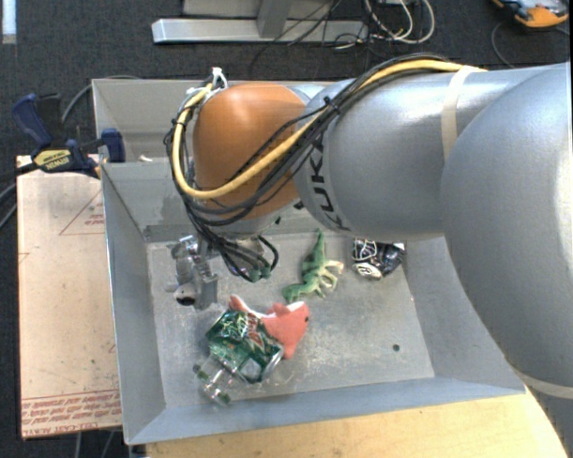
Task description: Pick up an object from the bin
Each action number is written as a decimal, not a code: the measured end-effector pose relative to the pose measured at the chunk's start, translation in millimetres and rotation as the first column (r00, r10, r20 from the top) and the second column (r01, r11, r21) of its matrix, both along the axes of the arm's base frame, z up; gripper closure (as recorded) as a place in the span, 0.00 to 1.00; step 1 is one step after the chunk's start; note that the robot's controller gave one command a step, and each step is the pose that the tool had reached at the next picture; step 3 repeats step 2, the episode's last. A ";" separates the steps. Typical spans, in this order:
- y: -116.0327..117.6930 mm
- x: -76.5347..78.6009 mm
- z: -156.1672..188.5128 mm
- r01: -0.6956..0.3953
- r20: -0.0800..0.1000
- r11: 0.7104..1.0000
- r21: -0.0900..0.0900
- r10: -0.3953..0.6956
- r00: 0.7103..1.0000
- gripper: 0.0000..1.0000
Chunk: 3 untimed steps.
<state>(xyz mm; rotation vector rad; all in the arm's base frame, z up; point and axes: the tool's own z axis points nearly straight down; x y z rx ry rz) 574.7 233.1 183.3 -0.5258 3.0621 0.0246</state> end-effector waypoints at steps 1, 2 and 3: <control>4.7 -9.6 -71.0 0.025 -0.021 1.000 -0.004 -0.026 0.999 1.00; 19.5 -0.2 31.1 0.001 0.011 1.000 0.006 -0.001 1.000 1.00; 19.5 -0.2 31.1 0.001 0.011 1.000 0.006 -0.001 1.000 1.00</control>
Offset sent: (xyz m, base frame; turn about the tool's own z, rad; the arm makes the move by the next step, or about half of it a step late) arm -0.0024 0.0181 0.0258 0.0005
